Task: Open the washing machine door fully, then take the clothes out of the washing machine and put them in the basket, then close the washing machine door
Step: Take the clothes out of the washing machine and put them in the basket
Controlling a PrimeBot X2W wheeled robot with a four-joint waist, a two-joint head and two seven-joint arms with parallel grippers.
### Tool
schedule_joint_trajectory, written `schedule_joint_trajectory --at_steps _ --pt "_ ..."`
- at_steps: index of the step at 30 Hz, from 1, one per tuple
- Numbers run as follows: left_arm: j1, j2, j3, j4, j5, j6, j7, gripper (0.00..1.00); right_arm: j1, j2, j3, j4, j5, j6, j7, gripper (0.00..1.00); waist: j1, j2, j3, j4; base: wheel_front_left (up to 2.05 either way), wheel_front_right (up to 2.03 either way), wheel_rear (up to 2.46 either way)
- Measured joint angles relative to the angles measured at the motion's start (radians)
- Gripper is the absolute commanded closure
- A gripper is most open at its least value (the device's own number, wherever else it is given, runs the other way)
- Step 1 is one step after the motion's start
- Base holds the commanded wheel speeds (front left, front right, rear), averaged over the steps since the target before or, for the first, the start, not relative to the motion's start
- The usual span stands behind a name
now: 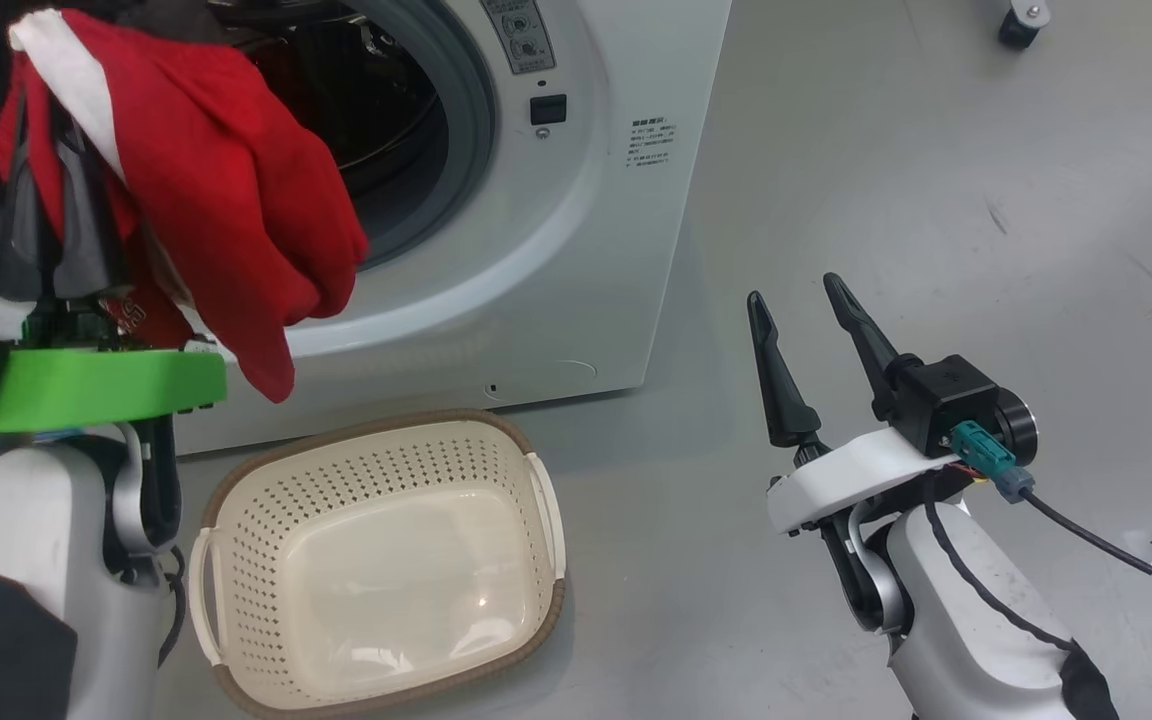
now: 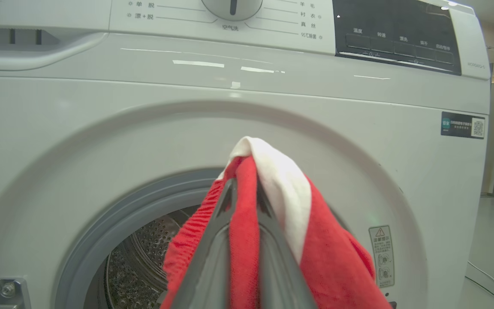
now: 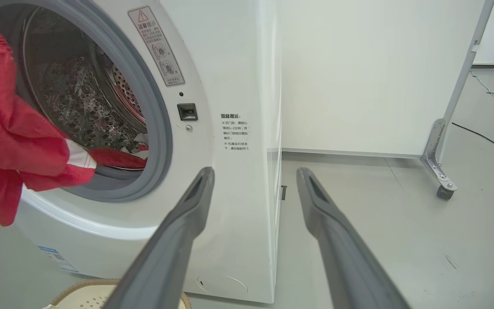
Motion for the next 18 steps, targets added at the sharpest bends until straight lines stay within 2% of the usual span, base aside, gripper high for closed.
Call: schedule_joint_trajectory --at_steps 10,18 --pt "0.173 -0.008 -0.033 -0.017 0.006 0.012 0.042 1.00 0.018 0.000 -0.009 -0.012 -0.009 0.000 0.000 0.00 0.0000 0.0000 0.005 -0.001 0.00 0.00 0.00" --pt "0.267 -0.067 -0.056 0.071 -0.029 0.021 0.064 1.00 0.015 0.000 -0.013 -0.039 -0.026 0.000 0.000 0.00 0.0000 0.0000 0.048 -0.004 0.00 0.00 0.00"
